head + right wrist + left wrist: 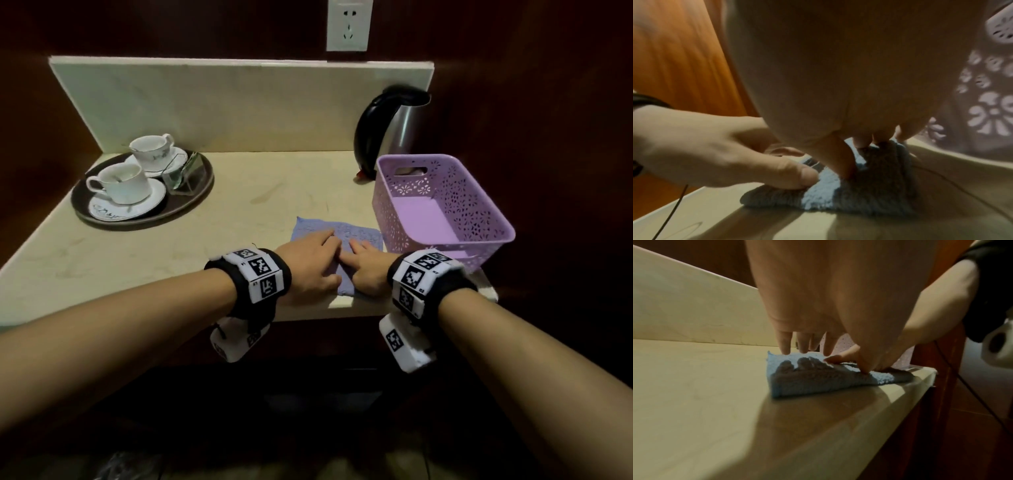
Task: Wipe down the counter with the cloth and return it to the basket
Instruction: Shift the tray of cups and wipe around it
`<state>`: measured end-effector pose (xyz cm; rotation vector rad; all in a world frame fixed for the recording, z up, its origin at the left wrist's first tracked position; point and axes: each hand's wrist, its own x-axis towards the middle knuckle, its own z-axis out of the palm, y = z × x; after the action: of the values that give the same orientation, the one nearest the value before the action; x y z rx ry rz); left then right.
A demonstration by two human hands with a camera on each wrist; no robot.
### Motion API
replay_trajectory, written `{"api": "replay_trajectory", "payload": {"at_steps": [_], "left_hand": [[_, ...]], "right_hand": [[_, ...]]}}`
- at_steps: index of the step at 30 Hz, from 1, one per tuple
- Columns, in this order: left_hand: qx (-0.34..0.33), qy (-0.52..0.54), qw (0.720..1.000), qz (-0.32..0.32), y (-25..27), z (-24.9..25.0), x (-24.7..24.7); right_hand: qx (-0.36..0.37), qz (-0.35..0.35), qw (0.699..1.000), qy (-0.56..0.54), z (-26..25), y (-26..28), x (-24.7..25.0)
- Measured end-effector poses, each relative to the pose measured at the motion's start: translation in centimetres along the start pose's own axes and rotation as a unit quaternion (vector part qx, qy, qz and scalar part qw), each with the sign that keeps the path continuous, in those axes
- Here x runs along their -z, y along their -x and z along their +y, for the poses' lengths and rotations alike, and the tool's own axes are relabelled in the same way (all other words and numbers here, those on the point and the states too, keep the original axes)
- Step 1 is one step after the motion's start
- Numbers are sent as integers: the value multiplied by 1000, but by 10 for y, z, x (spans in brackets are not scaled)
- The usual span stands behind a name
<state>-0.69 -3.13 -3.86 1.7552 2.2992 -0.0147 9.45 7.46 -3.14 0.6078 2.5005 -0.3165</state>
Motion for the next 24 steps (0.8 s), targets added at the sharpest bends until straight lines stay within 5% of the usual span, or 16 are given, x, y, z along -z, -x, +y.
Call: {"api": "replay_trajectory", "payload": {"at_steps": [4,24], "left_hand": [[60,27,995,-73,-13,5,0],[152,12,980,-131,-92,-51,26]], "right_hand": [[34,23,999,8,1,-11,7],[24,114,985,-128,-7,-28,17]]}}
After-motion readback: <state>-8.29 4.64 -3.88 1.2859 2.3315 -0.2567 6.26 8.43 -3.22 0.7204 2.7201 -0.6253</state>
